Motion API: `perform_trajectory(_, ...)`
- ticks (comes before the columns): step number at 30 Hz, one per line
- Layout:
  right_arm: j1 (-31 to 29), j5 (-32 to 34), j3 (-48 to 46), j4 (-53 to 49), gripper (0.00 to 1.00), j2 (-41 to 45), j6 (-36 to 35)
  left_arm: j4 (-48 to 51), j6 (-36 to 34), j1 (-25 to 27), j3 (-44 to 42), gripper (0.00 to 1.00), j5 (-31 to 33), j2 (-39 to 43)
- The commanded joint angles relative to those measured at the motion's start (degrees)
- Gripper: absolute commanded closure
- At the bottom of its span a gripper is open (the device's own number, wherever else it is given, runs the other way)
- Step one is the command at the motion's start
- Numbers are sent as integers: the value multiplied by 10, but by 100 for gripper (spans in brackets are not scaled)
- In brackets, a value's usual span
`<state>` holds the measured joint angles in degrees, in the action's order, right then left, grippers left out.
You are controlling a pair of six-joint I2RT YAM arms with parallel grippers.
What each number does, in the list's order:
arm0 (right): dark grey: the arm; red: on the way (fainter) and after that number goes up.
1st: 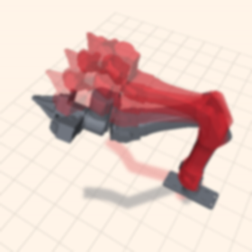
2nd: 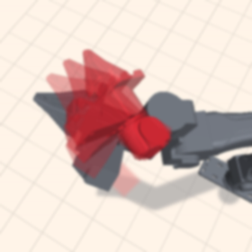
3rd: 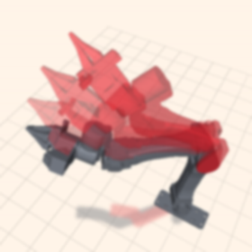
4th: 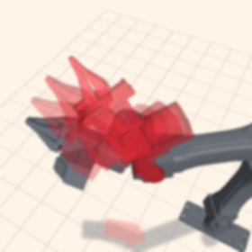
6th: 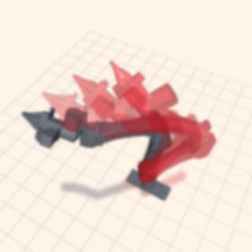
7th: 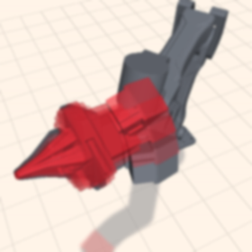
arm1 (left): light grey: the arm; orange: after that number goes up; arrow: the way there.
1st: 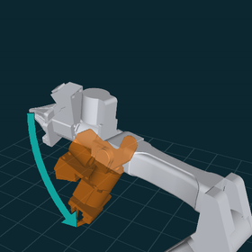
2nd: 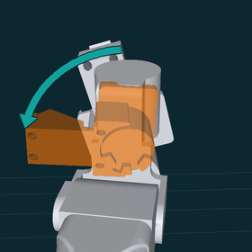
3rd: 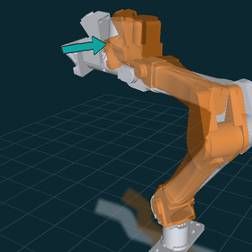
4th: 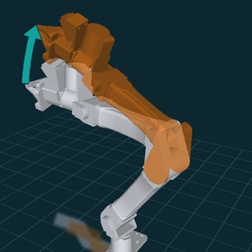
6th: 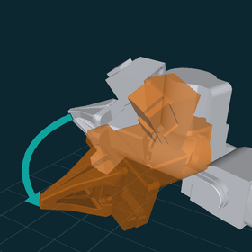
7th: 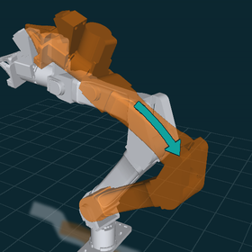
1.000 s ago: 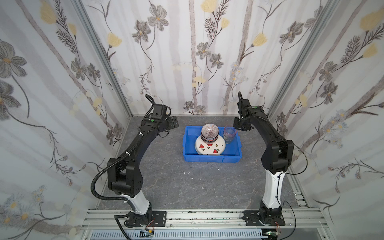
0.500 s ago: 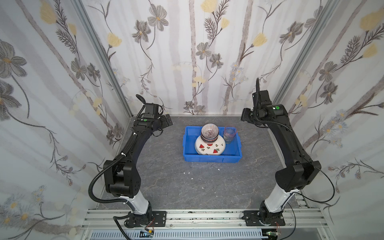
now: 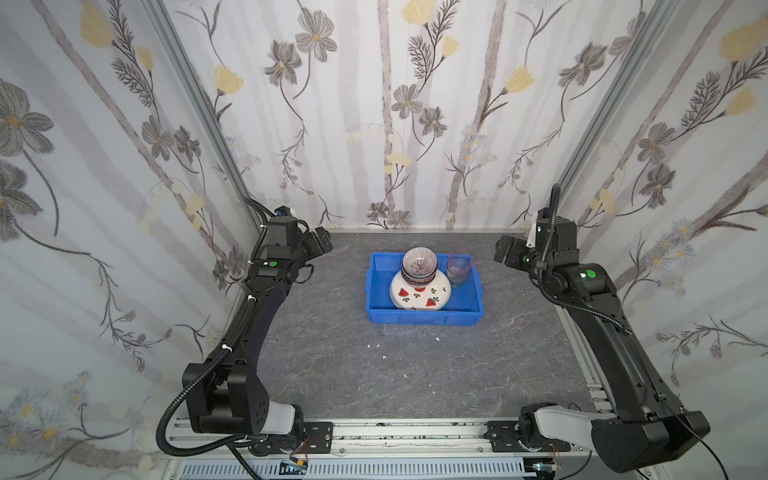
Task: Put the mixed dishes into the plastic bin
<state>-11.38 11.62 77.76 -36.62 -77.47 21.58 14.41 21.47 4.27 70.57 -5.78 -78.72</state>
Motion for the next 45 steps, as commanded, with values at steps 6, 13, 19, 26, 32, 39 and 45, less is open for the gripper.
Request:
perform_trajectory(6, 5, 34, -177, 234, 0, 101, -30, -204, -12, 1, -208, 0, 62, 179)
perform_trajectory(13, 6, 10, -316, 422, 0, 141, -94, -325, -58, 1, -376, 0, 135, 261)
perform_trajectory(19, 7, 9, -394, 527, 0, 133, -178, -537, -141, 1, -513, 0, 113, 248)
perform_trajectory(26, 8, 20, -523, 729, 0, 139, -218, -686, -186, 2, -558, 0, 124, 154)
perform_trajectory(32, 23, 5, -525, 731, 0, 94, -208, -790, -211, 4, -605, 0, 154, 102)
perform_trajectory(39, 28, 25, -542, 846, 0, 22, -210, -867, -208, 4, -627, 0, 168, 43)
perform_trajectory(45, 42, 63, -563, 886, 0, -13, -218, -888, -211, 4, -631, 0, 175, 16)
